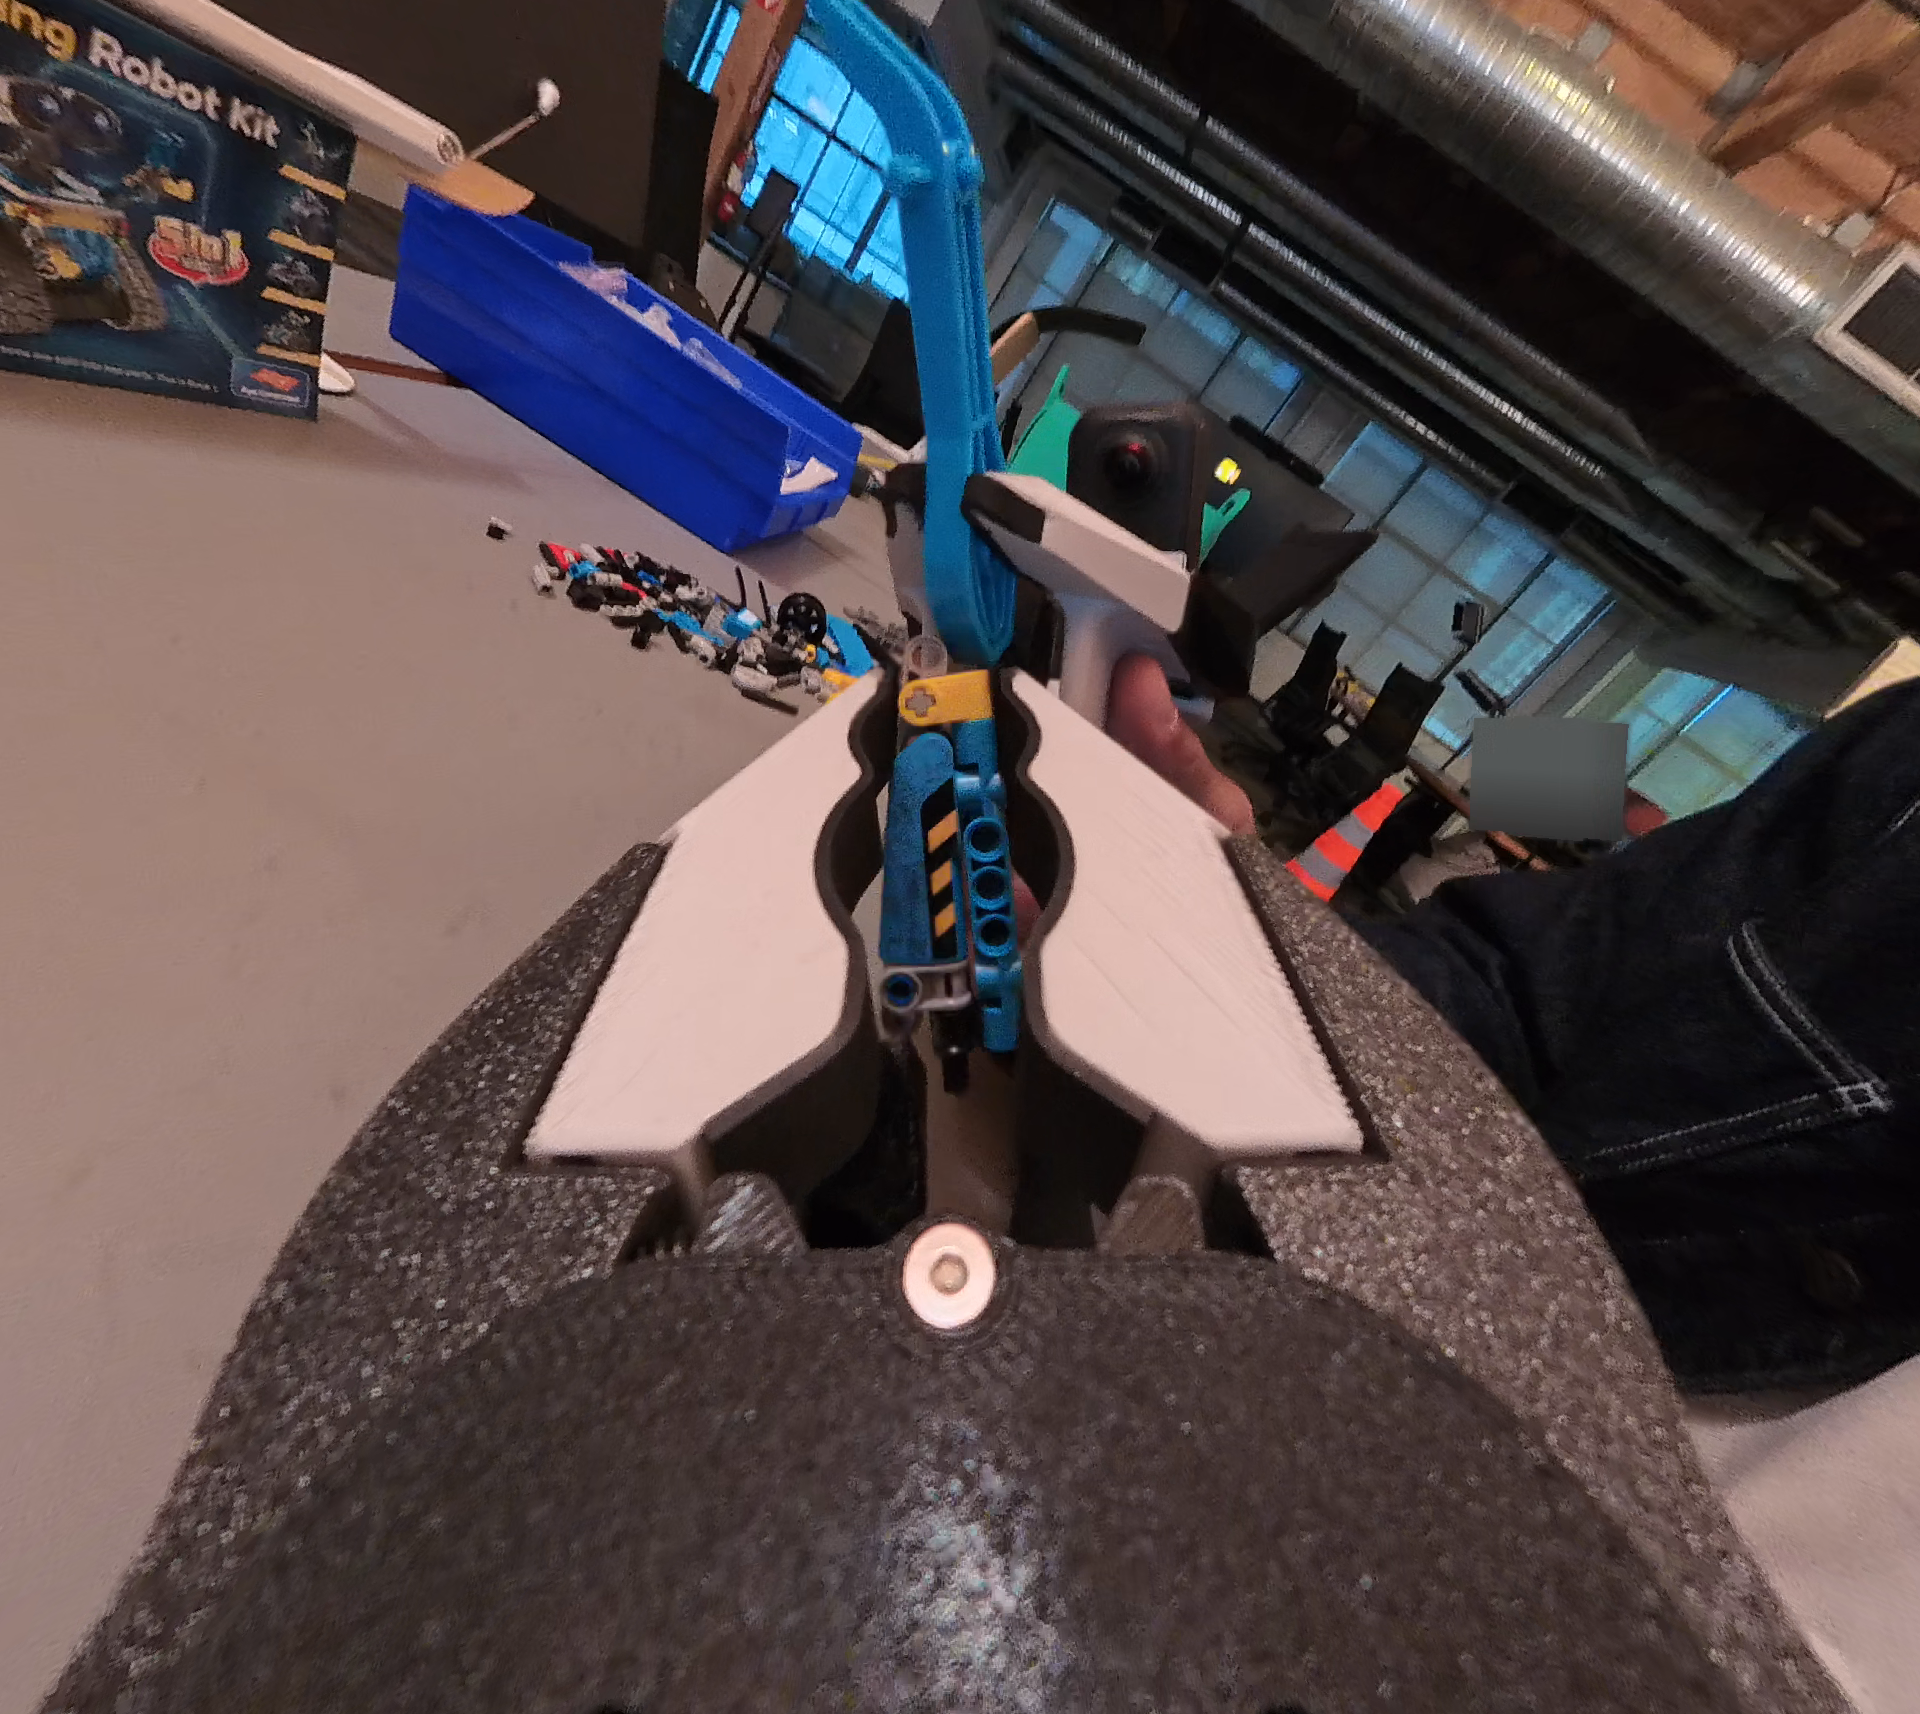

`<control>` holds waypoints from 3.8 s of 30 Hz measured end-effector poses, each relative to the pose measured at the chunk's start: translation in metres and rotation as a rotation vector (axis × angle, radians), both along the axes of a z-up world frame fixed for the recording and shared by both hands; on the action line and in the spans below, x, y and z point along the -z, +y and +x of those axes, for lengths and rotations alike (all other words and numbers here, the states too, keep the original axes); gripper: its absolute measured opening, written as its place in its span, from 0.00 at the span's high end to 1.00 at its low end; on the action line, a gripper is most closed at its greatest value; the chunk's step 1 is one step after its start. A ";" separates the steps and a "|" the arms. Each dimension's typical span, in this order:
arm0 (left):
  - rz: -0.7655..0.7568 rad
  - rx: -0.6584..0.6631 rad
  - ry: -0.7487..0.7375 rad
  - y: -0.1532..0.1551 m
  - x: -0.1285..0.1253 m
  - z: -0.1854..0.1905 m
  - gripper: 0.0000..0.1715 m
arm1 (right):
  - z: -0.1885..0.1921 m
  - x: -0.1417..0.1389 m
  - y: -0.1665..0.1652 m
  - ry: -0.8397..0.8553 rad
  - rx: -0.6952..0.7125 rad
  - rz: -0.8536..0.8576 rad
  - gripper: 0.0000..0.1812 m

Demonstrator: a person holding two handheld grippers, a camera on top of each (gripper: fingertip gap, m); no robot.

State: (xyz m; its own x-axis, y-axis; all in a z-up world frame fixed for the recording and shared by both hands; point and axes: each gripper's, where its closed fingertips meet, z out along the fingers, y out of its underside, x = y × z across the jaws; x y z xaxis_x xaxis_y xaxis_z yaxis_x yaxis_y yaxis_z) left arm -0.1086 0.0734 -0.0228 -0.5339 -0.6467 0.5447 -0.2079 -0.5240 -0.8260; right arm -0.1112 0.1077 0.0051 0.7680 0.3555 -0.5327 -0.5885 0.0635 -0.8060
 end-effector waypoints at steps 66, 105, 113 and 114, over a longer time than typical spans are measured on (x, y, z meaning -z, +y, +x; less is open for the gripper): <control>-0.062 0.007 -0.259 0.007 -0.049 -0.032 0.91 | -0.022 -0.028 -0.038 -0.055 -0.345 0.085 0.97; 0.544 -0.056 0.019 -0.029 0.030 0.008 0.88 | 0.031 0.015 -0.069 0.087 -0.331 -0.079 0.97; 0.669 -0.097 0.027 -0.029 0.039 0.011 0.88 | 0.028 0.029 -0.061 0.046 -0.313 -0.159 0.97; 0.675 -0.095 0.030 -0.030 0.040 0.011 0.88 | 0.029 0.031 -0.061 0.043 -0.307 -0.166 0.97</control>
State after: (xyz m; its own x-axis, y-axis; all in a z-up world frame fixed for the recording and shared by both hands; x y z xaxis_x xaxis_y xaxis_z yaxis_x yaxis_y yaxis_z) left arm -0.0972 0.0438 -0.0631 -0.4491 -0.8933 0.0197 -0.2148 0.0865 -0.9728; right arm -0.0826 0.0472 -0.0254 0.6141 0.4722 -0.6323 -0.5933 -0.2521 -0.7645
